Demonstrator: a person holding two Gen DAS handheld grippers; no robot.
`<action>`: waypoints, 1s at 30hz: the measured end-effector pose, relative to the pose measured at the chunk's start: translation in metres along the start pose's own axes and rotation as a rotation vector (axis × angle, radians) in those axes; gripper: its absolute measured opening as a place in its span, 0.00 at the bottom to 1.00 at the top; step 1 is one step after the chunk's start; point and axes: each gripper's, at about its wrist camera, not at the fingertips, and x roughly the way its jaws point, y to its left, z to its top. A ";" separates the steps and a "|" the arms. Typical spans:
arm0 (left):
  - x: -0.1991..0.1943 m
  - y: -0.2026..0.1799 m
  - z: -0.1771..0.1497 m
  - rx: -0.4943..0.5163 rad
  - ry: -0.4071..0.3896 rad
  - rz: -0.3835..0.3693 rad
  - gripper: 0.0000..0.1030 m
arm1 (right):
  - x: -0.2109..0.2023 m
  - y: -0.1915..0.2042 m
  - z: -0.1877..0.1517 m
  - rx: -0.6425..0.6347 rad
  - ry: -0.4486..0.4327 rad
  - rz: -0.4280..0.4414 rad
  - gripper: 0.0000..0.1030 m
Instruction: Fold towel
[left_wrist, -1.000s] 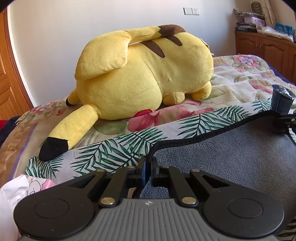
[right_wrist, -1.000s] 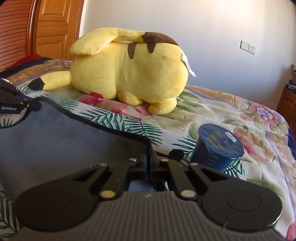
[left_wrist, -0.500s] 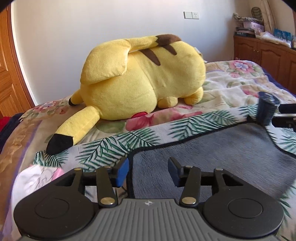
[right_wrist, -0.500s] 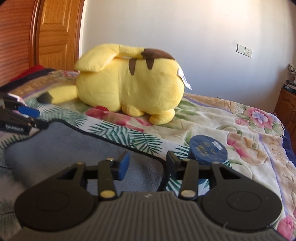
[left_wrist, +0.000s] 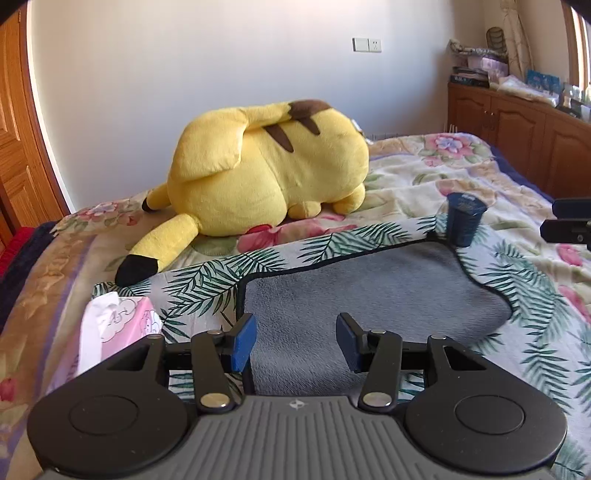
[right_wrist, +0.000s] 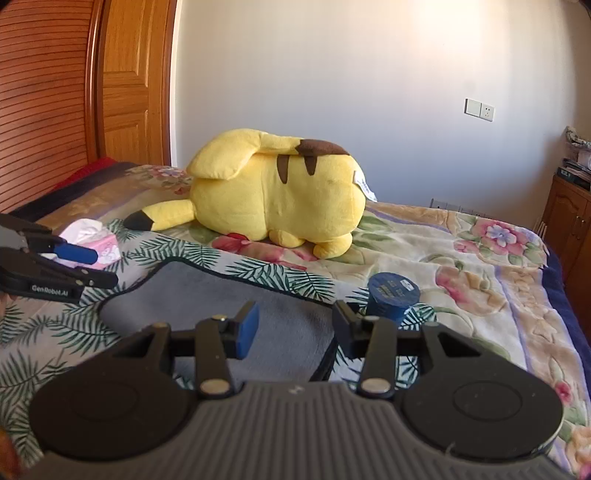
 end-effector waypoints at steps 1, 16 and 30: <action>-0.007 -0.002 0.000 0.001 -0.003 -0.002 0.28 | -0.005 0.001 0.000 0.000 -0.001 -0.002 0.44; -0.104 -0.020 -0.005 0.013 -0.051 -0.011 0.31 | -0.083 0.018 0.011 0.040 -0.031 -0.020 0.44; -0.178 -0.036 -0.010 -0.001 -0.100 -0.026 0.36 | -0.142 0.035 0.005 0.066 -0.056 -0.035 0.44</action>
